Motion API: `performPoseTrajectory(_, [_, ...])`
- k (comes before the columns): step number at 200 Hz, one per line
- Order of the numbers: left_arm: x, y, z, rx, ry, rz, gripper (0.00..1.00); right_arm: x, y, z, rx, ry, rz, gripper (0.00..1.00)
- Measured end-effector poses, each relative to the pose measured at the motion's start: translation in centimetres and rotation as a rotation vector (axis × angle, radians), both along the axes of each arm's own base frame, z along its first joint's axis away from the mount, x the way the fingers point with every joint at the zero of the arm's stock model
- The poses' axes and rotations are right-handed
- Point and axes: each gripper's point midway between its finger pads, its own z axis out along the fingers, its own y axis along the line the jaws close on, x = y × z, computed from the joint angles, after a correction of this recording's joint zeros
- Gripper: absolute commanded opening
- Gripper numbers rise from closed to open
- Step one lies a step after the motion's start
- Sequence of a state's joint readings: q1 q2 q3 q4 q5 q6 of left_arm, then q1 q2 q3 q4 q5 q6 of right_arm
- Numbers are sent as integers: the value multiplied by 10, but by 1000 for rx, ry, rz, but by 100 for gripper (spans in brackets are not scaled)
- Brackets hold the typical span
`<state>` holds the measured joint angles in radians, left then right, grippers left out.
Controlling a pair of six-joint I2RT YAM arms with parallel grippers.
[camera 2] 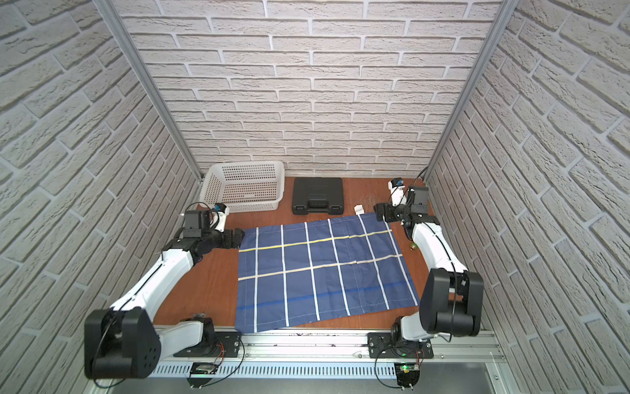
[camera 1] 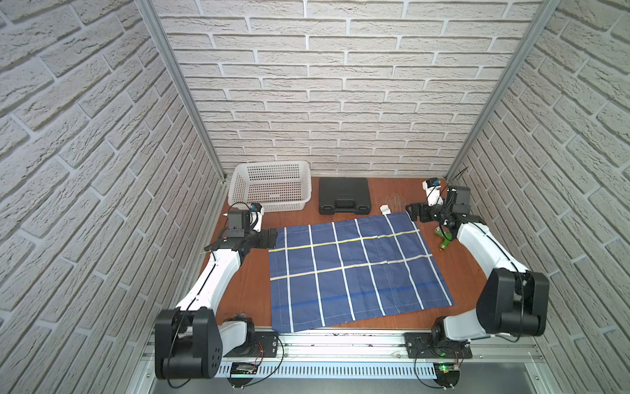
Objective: Roll up the pillowcase
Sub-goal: Fold the pillowcase at the center of the board.
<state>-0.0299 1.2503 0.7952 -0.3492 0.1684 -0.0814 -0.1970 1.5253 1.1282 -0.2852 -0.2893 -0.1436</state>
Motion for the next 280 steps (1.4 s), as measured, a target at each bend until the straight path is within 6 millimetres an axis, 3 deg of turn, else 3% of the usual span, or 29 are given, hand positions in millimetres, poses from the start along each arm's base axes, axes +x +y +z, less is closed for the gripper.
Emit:
performPoseTrajectory(31, [10,-4,-31,15,132,13,94,12,-17,-28,-2,157,-43,97])
performPoseTrajectory(81, [33,-3,-70,1,232,88,78,10,-18,-75,35,324,-61,92])
performPoseTrajectory(148, [73,1,-76,-20,239,166,64,21,-16,-111,79,416,-69,85])
performPoseTrajectory(195, [77,-6,-94,-12,302,175,58,36,-12,-125,83,448,-67,85])
performPoseTrajectory(215, [76,-10,-95,-9,305,175,48,36,-10,-130,80,465,-66,83])
performPoseTrajectory(233, [76,-11,-96,-3,309,184,31,35,-11,-132,74,479,-69,82])
performPoseTrajectory(280, [76,-14,-98,4,311,185,0,43,-12,-134,61,489,-69,75])
